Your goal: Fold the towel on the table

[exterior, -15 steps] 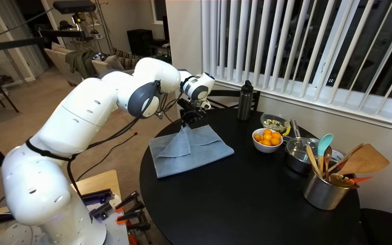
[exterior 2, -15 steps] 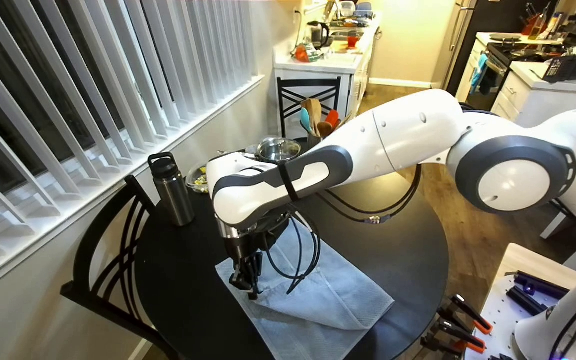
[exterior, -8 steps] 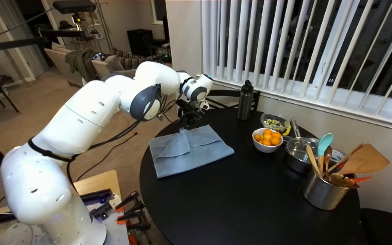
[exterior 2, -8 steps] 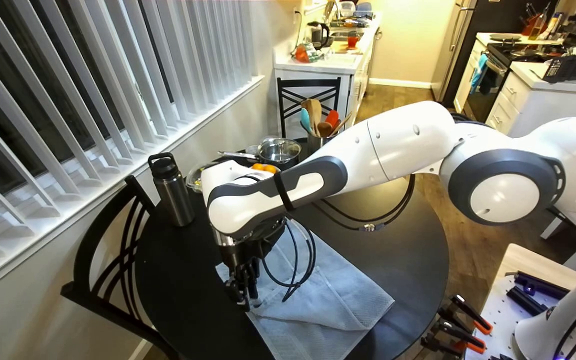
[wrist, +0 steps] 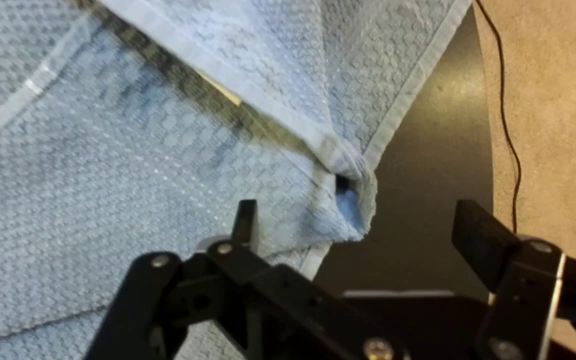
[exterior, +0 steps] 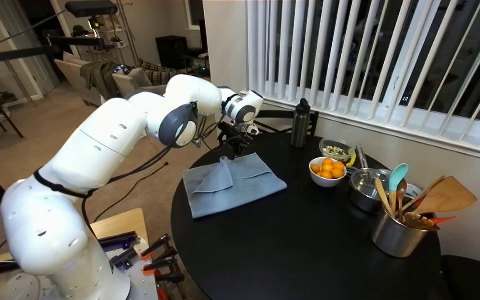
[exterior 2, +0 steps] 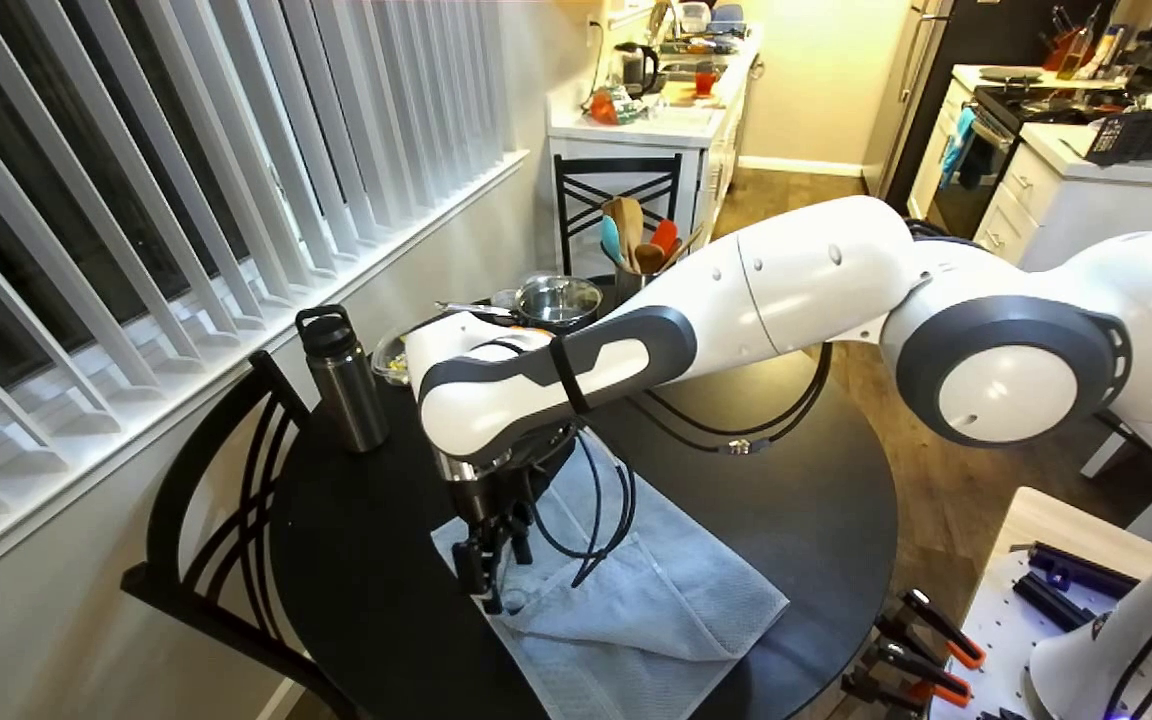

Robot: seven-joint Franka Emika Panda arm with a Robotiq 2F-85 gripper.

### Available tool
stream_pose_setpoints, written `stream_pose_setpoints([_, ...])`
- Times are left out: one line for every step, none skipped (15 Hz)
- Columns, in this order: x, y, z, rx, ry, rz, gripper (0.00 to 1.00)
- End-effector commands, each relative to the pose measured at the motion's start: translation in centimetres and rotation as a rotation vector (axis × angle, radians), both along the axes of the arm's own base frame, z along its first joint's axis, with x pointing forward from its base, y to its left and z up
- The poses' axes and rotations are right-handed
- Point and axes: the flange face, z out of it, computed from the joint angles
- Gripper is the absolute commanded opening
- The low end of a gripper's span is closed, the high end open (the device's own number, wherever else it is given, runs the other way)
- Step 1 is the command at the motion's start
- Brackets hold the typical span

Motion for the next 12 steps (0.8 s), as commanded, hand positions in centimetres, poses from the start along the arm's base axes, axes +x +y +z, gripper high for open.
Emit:
stream_pose_setpoints([-1.4,-2.8,1.8,-0.104,0.044,0.076,1.00])
stream_pose_setpoints([-1.6,-3.5,2.1,-0.132,0.047,0.094,1.00])
stream_pose_setpoints([-1.8,-4.1,2.6,-0.155,0.042,0.123,1.00])
stream_pose_setpoints([-2.0,-4.7,2.9,-0.178,0.037,0.162,1.00])
stream_pose_setpoints([-2.1,-5.4,3.0,-0.193,0.030,0.204,1.00])
stream_pose_setpoints([-2.3,-6.0,2.9,-0.204,0.024,0.243,1.00])
stream_pose_setpoints([-2.4,-6.7,2.7,-0.211,0.017,0.296,1.00])
stream_pose_setpoints([-2.6,-7.4,2.2,-0.218,0.009,0.338,1.00])
stream_pose_setpoints([-2.9,-8.2,1.6,-0.218,0.001,0.383,1.00])
stream_pose_setpoints([-3.2,-8.8,1.1,-0.213,-0.005,0.422,1.00])
stream_pose_setpoints([-3.6,-9.1,0.5,-0.203,-0.012,0.461,1.00])
stream_pose_setpoints([-4.0,-9.5,0.0,-0.191,-0.019,0.485,1.00])
